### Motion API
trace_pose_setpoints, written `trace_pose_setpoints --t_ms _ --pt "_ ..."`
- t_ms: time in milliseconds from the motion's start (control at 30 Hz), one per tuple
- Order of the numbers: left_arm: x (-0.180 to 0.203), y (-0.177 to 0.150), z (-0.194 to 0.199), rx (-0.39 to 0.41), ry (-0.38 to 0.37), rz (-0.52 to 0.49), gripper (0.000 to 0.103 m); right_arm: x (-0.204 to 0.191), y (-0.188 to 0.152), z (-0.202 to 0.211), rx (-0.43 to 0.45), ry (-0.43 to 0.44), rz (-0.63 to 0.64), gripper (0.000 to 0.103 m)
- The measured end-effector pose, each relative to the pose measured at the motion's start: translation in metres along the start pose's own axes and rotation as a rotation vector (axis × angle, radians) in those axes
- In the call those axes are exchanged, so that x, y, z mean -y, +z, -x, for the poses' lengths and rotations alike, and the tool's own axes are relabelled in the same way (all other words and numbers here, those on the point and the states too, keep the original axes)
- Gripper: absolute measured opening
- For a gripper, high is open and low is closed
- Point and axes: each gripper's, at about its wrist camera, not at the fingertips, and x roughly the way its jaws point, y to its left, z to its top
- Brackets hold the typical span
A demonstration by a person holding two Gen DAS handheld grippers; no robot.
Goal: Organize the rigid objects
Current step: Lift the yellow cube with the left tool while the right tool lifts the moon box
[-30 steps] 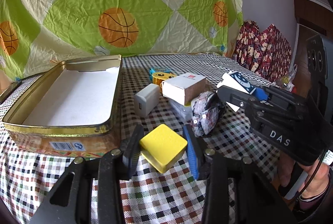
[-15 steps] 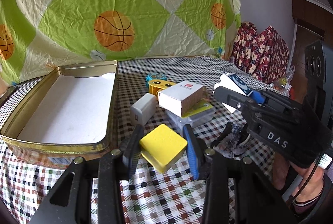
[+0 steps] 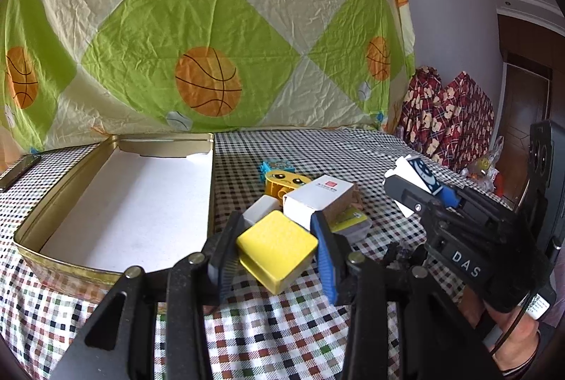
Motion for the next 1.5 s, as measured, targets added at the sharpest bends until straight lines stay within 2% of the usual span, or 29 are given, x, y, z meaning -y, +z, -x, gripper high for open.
trace_pose_setpoints --t_ms 433,700,1500 --pt "-0.021 0.004 0.009 0.059 0.067 0.017 0.038 -0.026 -0.002 -0.002 0.001 0.029 0.047 0.034" --pt "-0.037 0.002 0.012 0.063 0.058 0.066 0.038 -0.038 -0.003 -0.004 -0.004 0.042 0.064 0.034" --pt "-0.057 0.0 0.023 0.096 0.076 0.117 0.038 -0.075 -0.003 -0.008 -0.011 0.093 0.106 0.034"
